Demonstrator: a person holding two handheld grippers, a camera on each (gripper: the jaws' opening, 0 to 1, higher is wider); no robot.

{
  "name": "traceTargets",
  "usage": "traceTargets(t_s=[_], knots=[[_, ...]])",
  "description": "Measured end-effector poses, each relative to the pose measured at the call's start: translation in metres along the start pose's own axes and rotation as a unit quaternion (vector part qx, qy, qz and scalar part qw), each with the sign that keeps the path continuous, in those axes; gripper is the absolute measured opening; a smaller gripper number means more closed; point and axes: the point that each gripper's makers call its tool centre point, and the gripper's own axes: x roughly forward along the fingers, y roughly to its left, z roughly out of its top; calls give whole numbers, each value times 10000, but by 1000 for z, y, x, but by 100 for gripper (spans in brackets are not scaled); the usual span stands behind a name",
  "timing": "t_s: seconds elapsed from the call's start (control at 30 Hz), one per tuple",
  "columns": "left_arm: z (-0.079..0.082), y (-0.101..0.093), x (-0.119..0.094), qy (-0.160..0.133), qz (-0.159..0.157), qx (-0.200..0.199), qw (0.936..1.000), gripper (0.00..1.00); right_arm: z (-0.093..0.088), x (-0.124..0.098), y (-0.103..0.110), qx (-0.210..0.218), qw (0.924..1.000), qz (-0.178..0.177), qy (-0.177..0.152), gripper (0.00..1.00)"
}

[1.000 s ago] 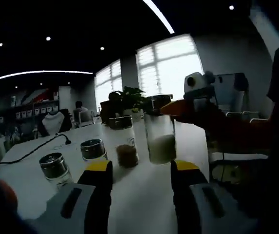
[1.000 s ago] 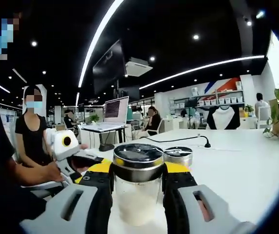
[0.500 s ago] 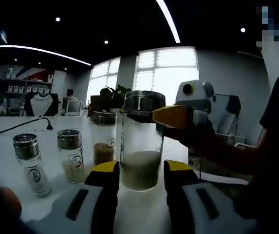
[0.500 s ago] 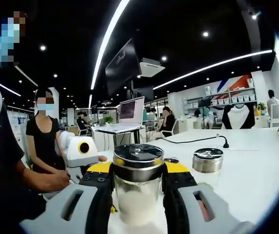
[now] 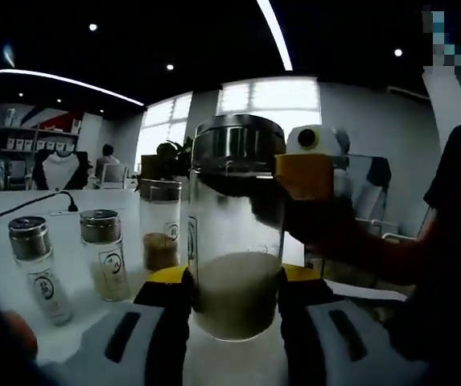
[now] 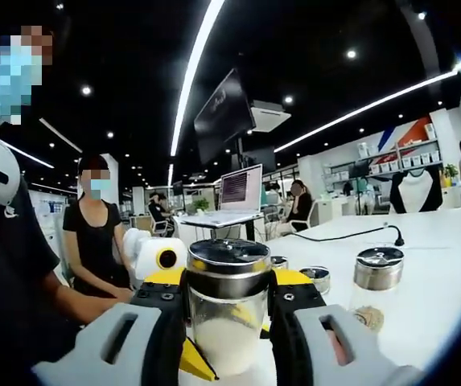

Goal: Rotate the seasoning bottle until the label or dispensing opening points toward the visible target arrow and the bottle remains upright within the marked orientation range

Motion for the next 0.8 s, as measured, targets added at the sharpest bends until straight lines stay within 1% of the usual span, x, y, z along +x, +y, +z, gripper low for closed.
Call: traceTargets(t_s=[0.03, 0.1, 0.17, 0.23, 0.3, 0.33, 0.37, 0.4, 0.43, 0.5, 0.53, 0.57, 0.73, 0.77, 0.8], knots=[[-1, 4, -1, 45, 143, 112, 9998, 44, -2, 1, -2, -7, 10000, -28, 28, 37], [-4, 8, -2, 129, 337, 211, 9991, 43, -5, 3, -3, -49, 9999, -102, 111, 37], [-6, 10, -3, 195, 498, 162, 9984, 43, -7, 6, -2, -103, 9998, -115, 131, 37], [-5, 18, -5, 181, 820, 110, 9964, 43, -7, 10, -5, -116, 9996, -233, 96, 37], [-4, 25, -8, 180, 1130, 220, 9932, 43, -7, 13, -7, -92, 9995, -303, 28, 37], [-5, 28, -10, 229, 1261, 258, 9914, 43, -8, 16, -9, 10, 9993, -368, 11, 37], [-6, 32, -12, 285, 1476, 361, 9880, 43, -10, 17, -11, 76, 9991, -416, 10, 37], [-6, 38, -15, 335, 1784, 537, 9819, 43, -12, 18, -17, 137, 9985, -523, 22, 37], [-5, 42, -18, 353, 1973, 683, 9773, 43, -13, 20, -19, 159, 9980, -613, 20, 37], [-4, 46, -20, 393, 2255, 823, 9700, 43, -15, 25, -22, 93, 9964, -836, 43, 38], [-4, 45, -19, 396, 2267, 776, 9701, 43, -15, 28, -21, 81, 9958, -911, 39, 38], [-5, 45, -19, 372, 2235, 678, 9716, 43, -14, 29, -23, 91, 9950, -992, 32, 39], [-6, 50, -22, 418, 2314, 684, 9695, 43, -18, 32, -29, 315, 9920, -1219, 14, 39], [-7, 50, -21, 424, 2282, 648, 9705, 43, -19, 32, -29, 344, 9915, -1253, 35, 39], [-10, 50, -20, 451, 2182, 602, 9730, 43, -20, 31, -30, 328, 9911, -1289, 76, 39]])
